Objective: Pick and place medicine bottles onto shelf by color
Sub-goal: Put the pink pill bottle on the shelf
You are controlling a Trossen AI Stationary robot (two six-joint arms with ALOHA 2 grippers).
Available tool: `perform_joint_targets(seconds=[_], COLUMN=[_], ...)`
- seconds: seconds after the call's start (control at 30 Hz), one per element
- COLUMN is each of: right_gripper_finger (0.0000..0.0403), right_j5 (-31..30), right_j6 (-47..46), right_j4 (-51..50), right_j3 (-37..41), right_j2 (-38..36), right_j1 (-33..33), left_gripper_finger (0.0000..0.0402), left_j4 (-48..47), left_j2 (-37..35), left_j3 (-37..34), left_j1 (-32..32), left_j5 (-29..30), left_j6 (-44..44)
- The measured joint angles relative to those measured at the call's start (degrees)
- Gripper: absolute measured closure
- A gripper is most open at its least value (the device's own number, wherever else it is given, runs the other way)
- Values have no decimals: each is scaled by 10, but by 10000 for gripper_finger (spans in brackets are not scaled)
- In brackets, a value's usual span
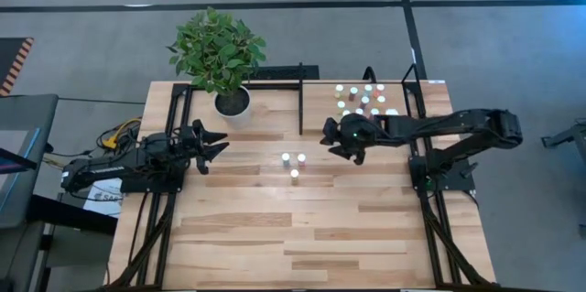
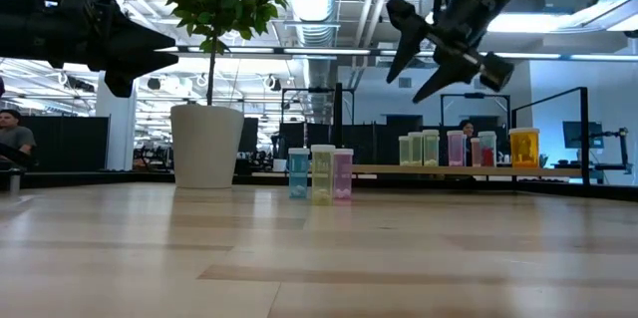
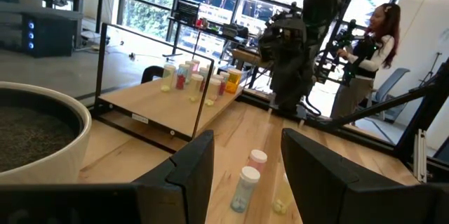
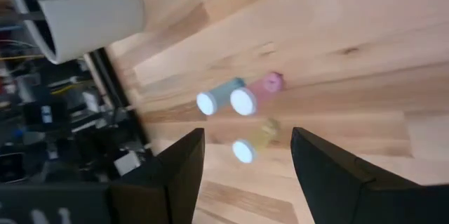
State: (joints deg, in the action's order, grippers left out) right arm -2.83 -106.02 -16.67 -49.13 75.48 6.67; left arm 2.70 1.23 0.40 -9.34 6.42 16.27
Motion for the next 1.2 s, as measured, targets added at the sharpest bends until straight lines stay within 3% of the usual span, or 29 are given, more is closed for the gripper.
perform_joint_targets(seconds=[0.23, 0.5, 0.63, 0.83, 0.97, 1.2], right_gripper_finger=[168, 168, 168, 168, 168, 168], right_j5=[0, 0, 5, 69, 104, 108], right_j6=[0, -20, -45, -75, -76, -62], right_j4=[-81, -64, -35, 25, 8, -42], right_j3=[-47, -49, -49, -63, -105, -177], right_j2=[0, 2, 32, 103, 142, 198], right_j1=[-13, -17, -22, -12, -1, 3], left_gripper_finger=[248, 248, 248, 248, 248, 248], left_j4=[0, 0, 0, -1, -2, 0], left_j2=[0, 0, 0, 3, 9, 11], left_j3=[0, 0, 0, 0, 0, 0], left_j1=[0, 0, 0, 0, 0, 0], left_j5=[0, 0, 0, 0, 1, 3], left_j6=[0, 0, 0, 0, 0, 0])
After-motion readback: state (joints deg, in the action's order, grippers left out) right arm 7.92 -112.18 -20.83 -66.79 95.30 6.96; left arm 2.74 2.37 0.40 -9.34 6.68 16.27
